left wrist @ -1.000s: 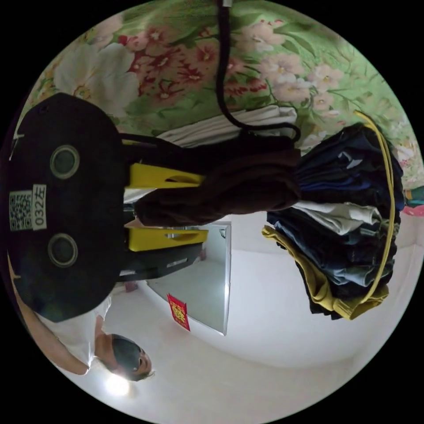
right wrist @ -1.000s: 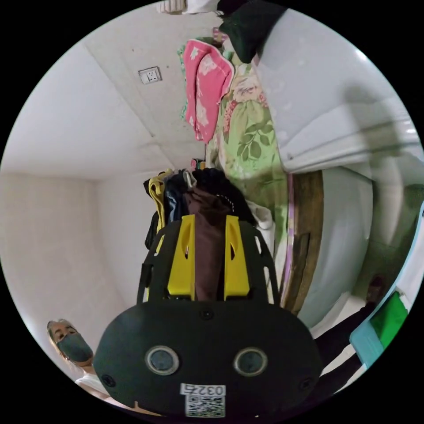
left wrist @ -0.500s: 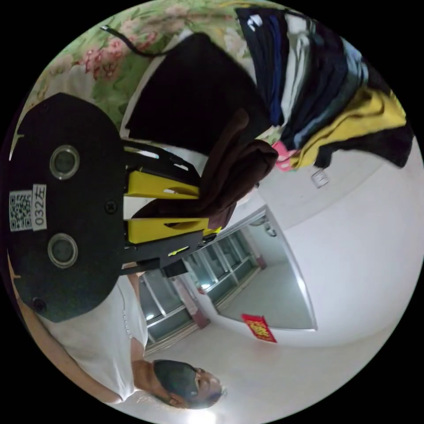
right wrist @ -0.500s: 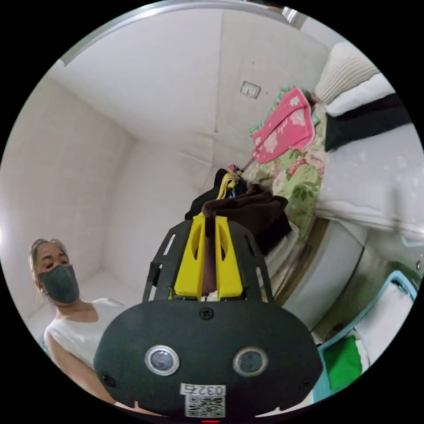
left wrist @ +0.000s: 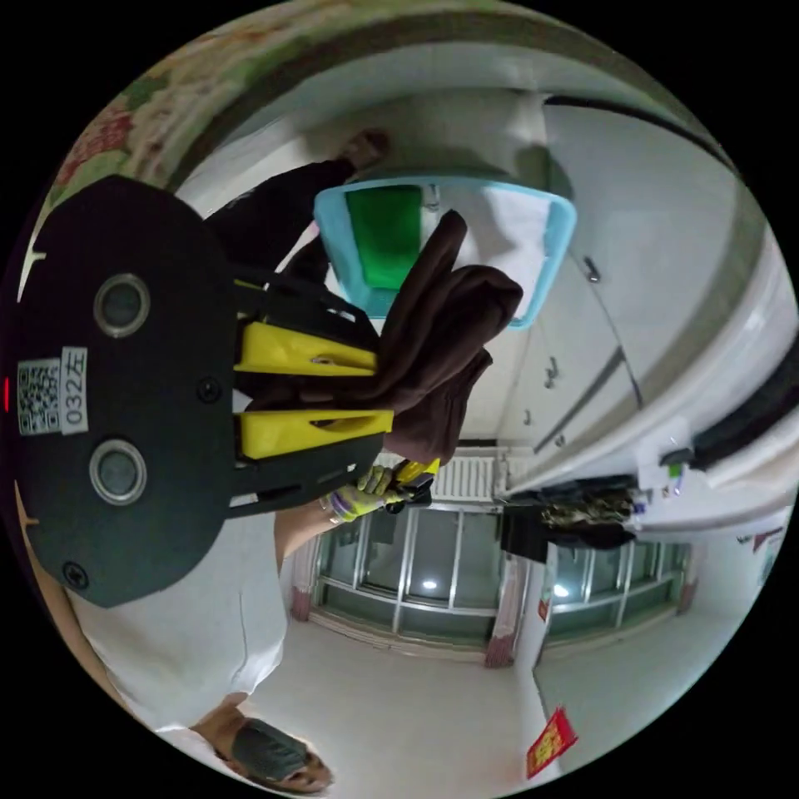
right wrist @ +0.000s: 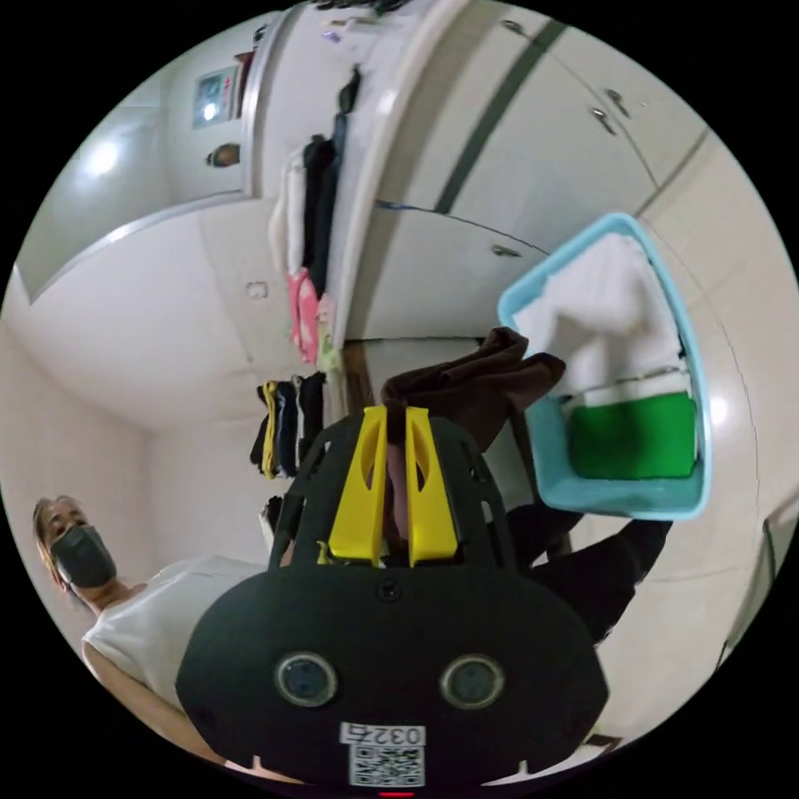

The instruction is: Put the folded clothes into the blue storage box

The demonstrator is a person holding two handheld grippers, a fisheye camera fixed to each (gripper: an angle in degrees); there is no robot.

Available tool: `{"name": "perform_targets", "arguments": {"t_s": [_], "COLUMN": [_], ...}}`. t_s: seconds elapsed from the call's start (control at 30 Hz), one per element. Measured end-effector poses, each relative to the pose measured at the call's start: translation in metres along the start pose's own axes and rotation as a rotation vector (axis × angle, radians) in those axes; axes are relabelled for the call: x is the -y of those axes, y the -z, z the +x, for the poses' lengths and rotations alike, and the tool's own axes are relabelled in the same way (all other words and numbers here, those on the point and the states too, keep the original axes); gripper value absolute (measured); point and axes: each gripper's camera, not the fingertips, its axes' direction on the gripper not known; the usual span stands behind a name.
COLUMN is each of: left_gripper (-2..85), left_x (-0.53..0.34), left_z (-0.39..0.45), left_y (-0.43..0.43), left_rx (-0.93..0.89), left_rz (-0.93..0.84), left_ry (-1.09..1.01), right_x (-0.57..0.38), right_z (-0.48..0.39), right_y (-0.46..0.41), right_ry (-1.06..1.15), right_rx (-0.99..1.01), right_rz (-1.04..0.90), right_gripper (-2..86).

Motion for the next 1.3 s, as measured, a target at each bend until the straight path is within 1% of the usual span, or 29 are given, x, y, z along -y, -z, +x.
{"name": "perform_targets", "arguments": {"t_s": [0.07, 0.13, 0.27, 0.47, 0.53, 0.77, 1.03, 1.1, 1.13, 1.17, 1.2, 1.23, 1.27, 1.3], "left_gripper": [2.0, 2.0, 2.0, 2.1, 2.1, 2.0, 2.9, 4.4, 6.7, 8.3, 8.7, 8.5, 7.5, 7.0], "left_x": [0.031, 0.054, 0.103, 0.153, 0.163, 0.180, 0.168, 0.159, 0.153, 0.146, 0.141, 0.129, 0.116, 0.110], "left_z": [-0.008, -0.004, 0.021, 0.041, 0.037, 0.010, -0.017, -0.037, -0.058, -0.083, -0.097, -0.119, -0.131, -0.132], "left_y": [-0.025, -0.034, -0.026, -0.007, -0.010, -0.044, -0.066, -0.077, -0.088, -0.102, -0.109, -0.121, -0.126, -0.126], "left_rx": [0.044, 0.085, 0.109, 0.105, 0.109, 0.156, 0.158, 0.194, 0.287, 0.402, 0.447, 0.506, 0.529, 0.518], "left_rz": [-0.084, -0.115, -0.099, -0.078, -0.098, -0.201, -0.219, -0.228, -0.264, -0.329, -0.379, -0.481, -0.536, -0.537], "left_ry": [0.007, -0.017, -0.111, -0.180, -0.163, -0.120, -0.142, -0.120, -0.081, -0.007, 0.036, 0.099, 0.141, 0.145], "right_x": [0.004, 0.011, 0.033, 0.060, 0.066, 0.085, 0.072, 0.063, 0.058, 0.051, 0.044, 0.028, 0.012, 0.006], "right_z": [0.024, 0.033, 0.027, 0.026, 0.030, 0.062, 0.101, 0.124, 0.146, 0.181, 0.198, 0.219, 0.226, 0.227], "right_y": [0.002, 0.005, 0.017, 0.025, 0.022, 0.005, 0.000, -0.004, -0.011, -0.018, -0.017, -0.008, 0.004, 0.009], "right_ry": [-0.061, -0.075, -0.012, 0.022, 0.006, -0.063, -0.088, -0.136, -0.155, -0.296, -0.376, -0.492, -0.552, -0.559], "right_rx": [-0.023, -0.030, 0.001, 0.046, 0.048, -0.040, -0.122, -0.200, -0.307, -0.383, -0.388, -0.352, -0.287, -0.252], "right_rz": [0.041, 0.076, 0.180, 0.252, 0.246, 0.208, 0.238, 0.238, 0.189, 0.101, 0.076, 0.127, 0.229, 0.271], "right_gripper": [4.0, 4.0, 4.0, 4.0, 4.1, 4.0, 4.2, 4.5, 4.8, 5.1, 5.2, 3.6, 2.2, 1.7]}}
